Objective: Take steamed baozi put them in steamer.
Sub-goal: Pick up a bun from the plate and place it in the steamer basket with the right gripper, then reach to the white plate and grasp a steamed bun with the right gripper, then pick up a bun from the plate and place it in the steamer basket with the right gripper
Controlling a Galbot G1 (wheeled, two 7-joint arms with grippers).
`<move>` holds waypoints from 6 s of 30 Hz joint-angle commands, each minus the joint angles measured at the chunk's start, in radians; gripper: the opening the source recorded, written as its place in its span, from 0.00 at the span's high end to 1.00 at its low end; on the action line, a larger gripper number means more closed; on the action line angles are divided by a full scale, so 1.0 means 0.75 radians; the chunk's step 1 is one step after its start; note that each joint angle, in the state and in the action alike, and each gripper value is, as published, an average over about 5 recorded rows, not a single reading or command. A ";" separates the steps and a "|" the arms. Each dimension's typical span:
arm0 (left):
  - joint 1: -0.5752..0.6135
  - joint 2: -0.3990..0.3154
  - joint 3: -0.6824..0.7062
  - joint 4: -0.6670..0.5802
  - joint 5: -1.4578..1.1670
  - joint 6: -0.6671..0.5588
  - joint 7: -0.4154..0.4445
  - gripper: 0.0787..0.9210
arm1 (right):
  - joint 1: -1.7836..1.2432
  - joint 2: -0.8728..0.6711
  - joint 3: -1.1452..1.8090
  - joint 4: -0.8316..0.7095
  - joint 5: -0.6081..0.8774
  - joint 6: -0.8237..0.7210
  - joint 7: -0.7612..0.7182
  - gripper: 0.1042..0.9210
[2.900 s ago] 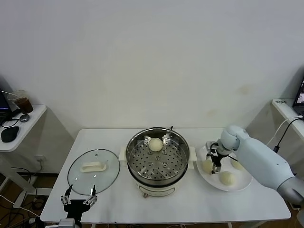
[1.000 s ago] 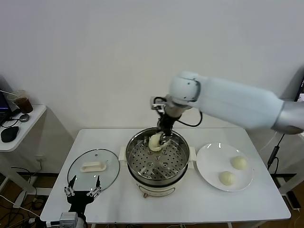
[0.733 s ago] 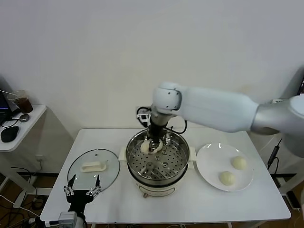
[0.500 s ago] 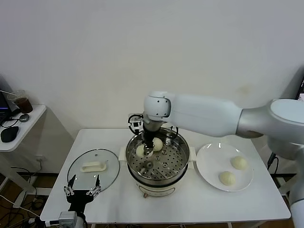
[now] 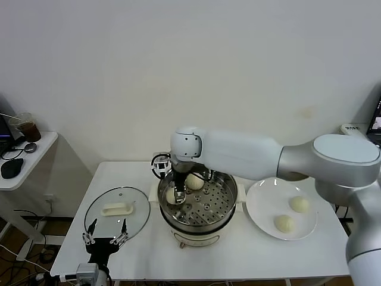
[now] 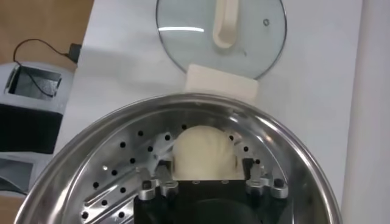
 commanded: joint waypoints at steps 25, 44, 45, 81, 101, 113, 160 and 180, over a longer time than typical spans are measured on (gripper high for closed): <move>-0.003 0.005 -0.009 0.018 -0.014 0.010 0.008 0.12 | 0.230 -1.268 0.084 0.570 -0.241 0.437 -0.402 0.12; 0.054 0.003 -0.027 0.021 -0.007 0.008 0.010 0.12 | -1.074 -1.373 1.085 0.473 -0.832 0.618 -0.446 0.12; 0.056 0.002 -0.028 0.025 -0.006 0.007 0.010 0.12 | -1.089 -1.355 1.096 0.455 -0.844 0.620 -0.441 0.12; 0.025 -0.005 -0.039 0.106 0.007 0.010 0.018 0.12 | -0.945 -0.949 0.983 0.088 -0.995 0.666 -0.379 0.12; 0.004 -0.002 -0.045 0.135 0.006 0.012 0.021 0.12 | -0.940 -0.920 0.965 0.037 -1.033 0.667 -0.394 0.12; -0.006 -0.003 -0.046 0.146 0.006 0.013 0.022 0.12 | -0.948 -0.921 0.969 0.033 -1.030 0.646 -0.402 0.27; -0.014 -0.035 -0.025 0.015 0.012 0.017 0.008 0.12 | 0.295 -0.278 -0.014 0.154 -0.349 1.524 -0.367 0.48; -0.020 -0.045 -0.040 0.029 0.010 0.017 0.007 0.12 | 0.095 -0.259 -0.050 0.374 -0.812 1.809 -0.233 0.48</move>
